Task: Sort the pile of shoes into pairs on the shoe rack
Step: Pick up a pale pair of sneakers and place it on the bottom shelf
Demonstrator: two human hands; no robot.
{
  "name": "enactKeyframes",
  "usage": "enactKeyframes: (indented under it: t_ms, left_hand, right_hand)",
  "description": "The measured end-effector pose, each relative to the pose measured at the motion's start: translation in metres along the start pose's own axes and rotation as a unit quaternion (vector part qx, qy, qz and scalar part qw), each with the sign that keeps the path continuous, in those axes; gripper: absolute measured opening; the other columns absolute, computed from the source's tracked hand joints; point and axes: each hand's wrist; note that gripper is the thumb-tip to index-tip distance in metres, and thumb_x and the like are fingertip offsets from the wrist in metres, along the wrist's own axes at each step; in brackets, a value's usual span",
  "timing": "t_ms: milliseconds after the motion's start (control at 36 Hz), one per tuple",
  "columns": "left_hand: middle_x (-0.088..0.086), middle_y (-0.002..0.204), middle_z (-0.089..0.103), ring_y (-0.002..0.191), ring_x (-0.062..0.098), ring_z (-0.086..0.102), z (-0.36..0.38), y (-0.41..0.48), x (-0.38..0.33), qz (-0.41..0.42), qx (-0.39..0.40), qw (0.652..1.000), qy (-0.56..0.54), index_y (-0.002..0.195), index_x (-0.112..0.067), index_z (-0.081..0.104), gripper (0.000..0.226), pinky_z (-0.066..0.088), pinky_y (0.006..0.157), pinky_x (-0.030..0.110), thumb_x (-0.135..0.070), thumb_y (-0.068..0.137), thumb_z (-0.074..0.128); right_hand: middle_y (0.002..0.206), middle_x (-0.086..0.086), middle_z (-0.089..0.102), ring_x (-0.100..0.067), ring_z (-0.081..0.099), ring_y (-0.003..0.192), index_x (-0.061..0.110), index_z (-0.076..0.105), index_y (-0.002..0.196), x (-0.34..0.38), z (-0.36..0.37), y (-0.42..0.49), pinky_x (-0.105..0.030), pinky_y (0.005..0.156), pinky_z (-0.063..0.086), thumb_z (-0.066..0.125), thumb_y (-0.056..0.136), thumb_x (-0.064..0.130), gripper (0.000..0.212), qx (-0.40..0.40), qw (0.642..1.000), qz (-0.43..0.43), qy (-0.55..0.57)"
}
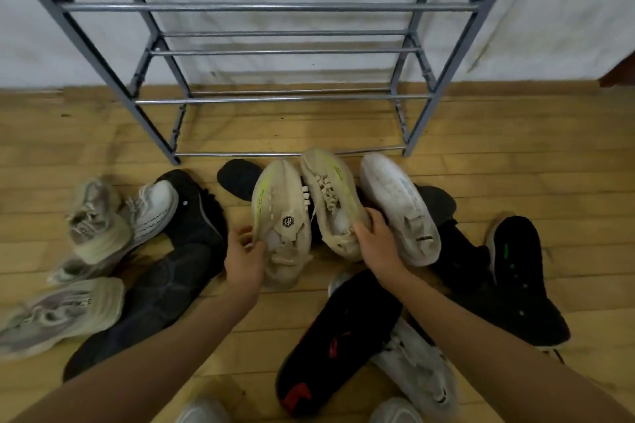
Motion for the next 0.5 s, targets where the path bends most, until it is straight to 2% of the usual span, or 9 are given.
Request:
enactKeyframes:
  t_ms: [83, 139, 250, 306, 389, 444, 500]
  left_hand:
    - [0.004, 0.120, 0.056, 0.107, 0.023, 0.056, -0.007, 0.009, 0.005, -0.027, 0.012, 0.999, 0.026, 0.131, -0.014, 0.048, 0.039, 0.049, 0.085, 0.035, -0.013, 0.092, 0.055]
    - [0.005, 0.123, 0.058, 0.110, 0.025, 0.056, -0.008, 0.012, 0.009, -0.031, 0.022, 0.999, 0.027, 0.130, -0.016, 0.049, 0.038, 0.050, 0.089, 0.037, -0.016, 0.093, 0.056]
    - [0.001, 0.117, 0.061, 0.105, 0.022, 0.060, -0.010, 0.010, 0.019, -0.053, 0.058, 0.997, -0.022, 0.111, -0.033, 0.053, 0.024, 0.053, 0.091, 0.045, -0.036, 0.089, 0.062]
    - [0.001, 0.120, 0.060, 0.105, 0.022, 0.062, -0.012, 0.007, 0.025, -0.073, 0.095, 0.992, -0.049, 0.120, -0.034, 0.051, 0.040, 0.055, 0.090, 0.047, -0.044, 0.084, 0.066]
    - [0.001, 0.124, 0.058, 0.109, 0.023, 0.062, -0.018, 0.004, 0.032, -0.094, 0.146, 0.980, -0.094, 0.138, -0.032, 0.040, 0.069, 0.054, 0.091, 0.044, -0.038, 0.078, 0.074]
    - [-0.002, 0.128, 0.054, 0.114, 0.021, 0.058, -0.021, 0.002, 0.034, -0.085, 0.181, 0.976, -0.087, 0.145, -0.036, 0.031, 0.084, 0.053, 0.091, 0.041, -0.032, 0.075, 0.078]
    - [-0.006, 0.126, 0.052, 0.115, 0.018, 0.055, -0.023, -0.001, 0.034, -0.065, 0.207, 0.974, -0.057, 0.145, -0.042, 0.024, 0.092, 0.053, 0.084, 0.035, -0.025, 0.074, 0.080]
  right_hand:
    - [0.143, -0.009, 0.042, -0.025, 0.041, 0.130, 0.015, 0.033, 0.145, -0.002, 0.009, 0.007, -0.038, 0.107, 0.035, 0.040, 0.096, 0.031, 0.052, -0.038, 0.997, 0.011, -0.060]
    - [0.150, -0.013, 0.029, -0.029, 0.030, 0.138, 0.014, 0.025, 0.148, -0.005, 0.010, 0.010, -0.039, 0.110, 0.028, 0.035, 0.100, 0.032, 0.053, -0.042, 0.991, 0.012, -0.128]
    - [0.157, -0.011, 0.007, -0.031, 0.015, 0.144, 0.020, 0.010, 0.151, -0.009, 0.016, 0.002, -0.042, 0.112, 0.022, 0.035, 0.099, 0.042, 0.062, -0.034, 0.985, -0.013, -0.171]
    - [0.156, -0.008, 0.009, -0.031, 0.016, 0.143, 0.020, 0.009, 0.151, -0.011, 0.021, -0.004, -0.042, 0.111, 0.024, 0.041, 0.095, 0.051, 0.072, -0.025, 0.984, -0.029, -0.174]
    - [0.153, -0.008, 0.014, -0.031, 0.018, 0.141, 0.018, 0.011, 0.149, -0.018, 0.023, -0.007, -0.041, 0.110, 0.027, 0.054, 0.083, 0.062, 0.090, 0.002, 0.980, -0.032, -0.197]
    - [0.152, -0.009, 0.013, -0.032, 0.018, 0.140, 0.016, 0.006, 0.149, -0.021, 0.020, -0.007, -0.041, 0.110, 0.028, 0.063, 0.078, 0.061, 0.102, 0.023, 0.966, -0.037, -0.254]
    - [0.150, -0.013, 0.016, -0.036, 0.022, 0.137, 0.015, 0.003, 0.150, -0.023, 0.019, -0.007, -0.043, 0.105, 0.033, 0.069, 0.075, 0.056, 0.108, 0.015, 0.942, -0.061, -0.329]
Point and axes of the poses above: each hand's wrist, its own y-axis towards the middle knuckle, its own z-axis out of the palm, x = y × z
